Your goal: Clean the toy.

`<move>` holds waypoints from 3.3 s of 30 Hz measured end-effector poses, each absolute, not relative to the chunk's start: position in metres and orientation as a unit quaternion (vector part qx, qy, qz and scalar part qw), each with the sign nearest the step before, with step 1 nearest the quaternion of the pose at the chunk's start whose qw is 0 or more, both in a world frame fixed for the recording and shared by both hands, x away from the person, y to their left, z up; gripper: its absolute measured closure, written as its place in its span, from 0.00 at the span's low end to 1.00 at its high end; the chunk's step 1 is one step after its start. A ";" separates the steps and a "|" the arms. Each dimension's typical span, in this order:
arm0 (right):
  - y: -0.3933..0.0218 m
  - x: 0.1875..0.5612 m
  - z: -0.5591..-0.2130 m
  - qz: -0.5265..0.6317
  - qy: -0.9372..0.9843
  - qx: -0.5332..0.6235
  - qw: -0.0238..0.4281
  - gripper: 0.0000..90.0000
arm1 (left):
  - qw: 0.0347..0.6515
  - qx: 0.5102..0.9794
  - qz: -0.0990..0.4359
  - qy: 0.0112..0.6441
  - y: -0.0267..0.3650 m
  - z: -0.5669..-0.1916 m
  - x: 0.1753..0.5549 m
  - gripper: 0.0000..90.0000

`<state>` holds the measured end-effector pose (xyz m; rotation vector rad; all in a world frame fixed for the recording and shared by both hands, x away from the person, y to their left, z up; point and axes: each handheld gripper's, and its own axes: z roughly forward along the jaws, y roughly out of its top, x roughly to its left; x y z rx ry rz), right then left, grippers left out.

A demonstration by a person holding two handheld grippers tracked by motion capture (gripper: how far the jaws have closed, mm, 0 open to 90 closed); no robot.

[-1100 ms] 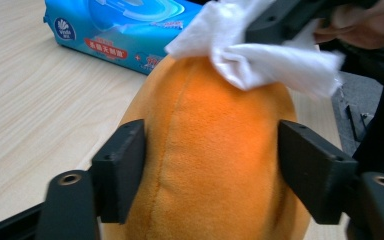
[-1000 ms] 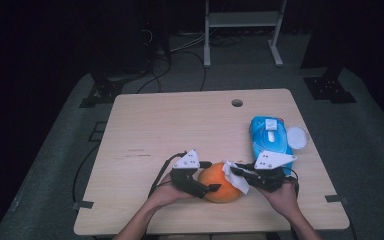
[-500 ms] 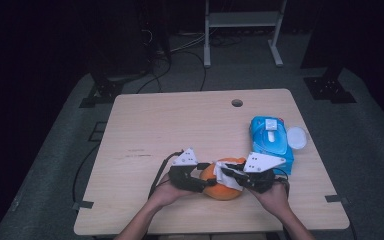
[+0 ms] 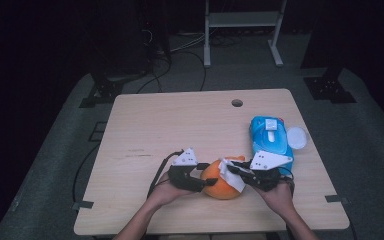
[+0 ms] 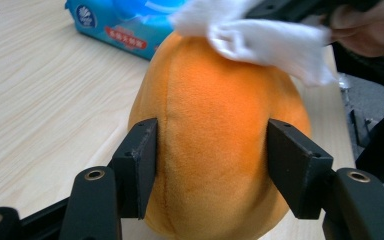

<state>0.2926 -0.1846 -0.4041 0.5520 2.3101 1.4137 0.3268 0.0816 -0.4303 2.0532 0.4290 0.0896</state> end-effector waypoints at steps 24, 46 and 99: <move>-0.191 0.297 -0.416 0.505 0.817 0.213 0.180 0.91 | 0.502 0.837 0.033 0.214 0.099 -0.437 0.341 0.44; -0.208 0.316 -0.423 0.517 0.801 0.264 0.145 0.91 | 0.504 0.837 0.026 0.209 0.104 -0.441 0.341 0.44; -0.200 0.305 -0.409 0.524 0.809 0.220 0.153 0.91 | 0.489 0.861 0.085 0.111 0.087 -0.426 0.318 0.43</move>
